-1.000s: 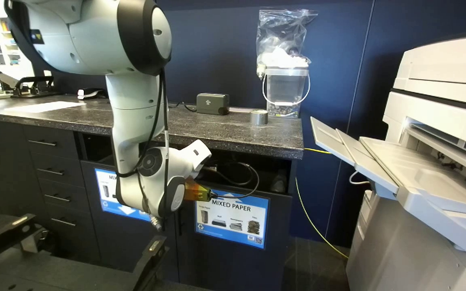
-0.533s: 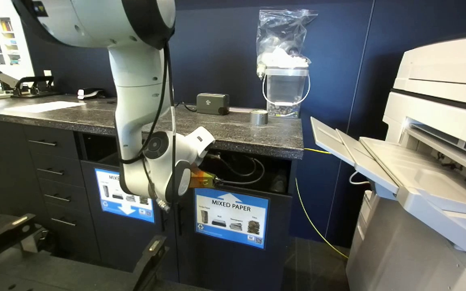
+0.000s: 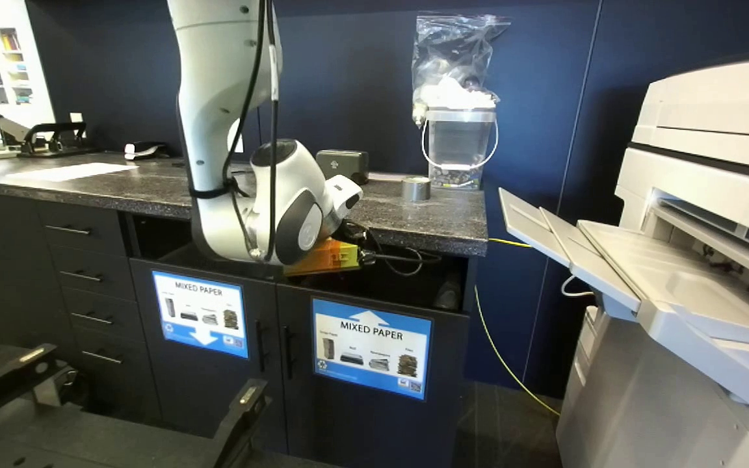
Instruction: Put the tissues into the rubbish bin.
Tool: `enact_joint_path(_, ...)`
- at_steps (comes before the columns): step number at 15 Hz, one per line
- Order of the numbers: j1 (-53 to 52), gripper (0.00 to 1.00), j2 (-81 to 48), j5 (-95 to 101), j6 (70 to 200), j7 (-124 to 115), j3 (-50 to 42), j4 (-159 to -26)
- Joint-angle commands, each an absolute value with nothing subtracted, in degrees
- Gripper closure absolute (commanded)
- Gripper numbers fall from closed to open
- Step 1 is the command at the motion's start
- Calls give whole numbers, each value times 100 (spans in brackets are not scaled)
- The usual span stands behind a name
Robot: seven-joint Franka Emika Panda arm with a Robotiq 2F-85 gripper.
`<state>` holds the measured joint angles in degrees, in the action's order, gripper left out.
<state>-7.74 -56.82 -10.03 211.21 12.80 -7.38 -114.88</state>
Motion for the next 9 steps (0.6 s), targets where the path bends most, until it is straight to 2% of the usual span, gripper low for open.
enact_joint_path(1, -1108, 0, -4265, -707, 19795, 1456, -1185, -12656)
enact_joint_path(6, -2103, 0, -2724, 142, 17397, 1373, -2328, -13274)
enact_joint_path(9, -2570, 0, -1835, 1316, 16490, 757, -2870, -13458)
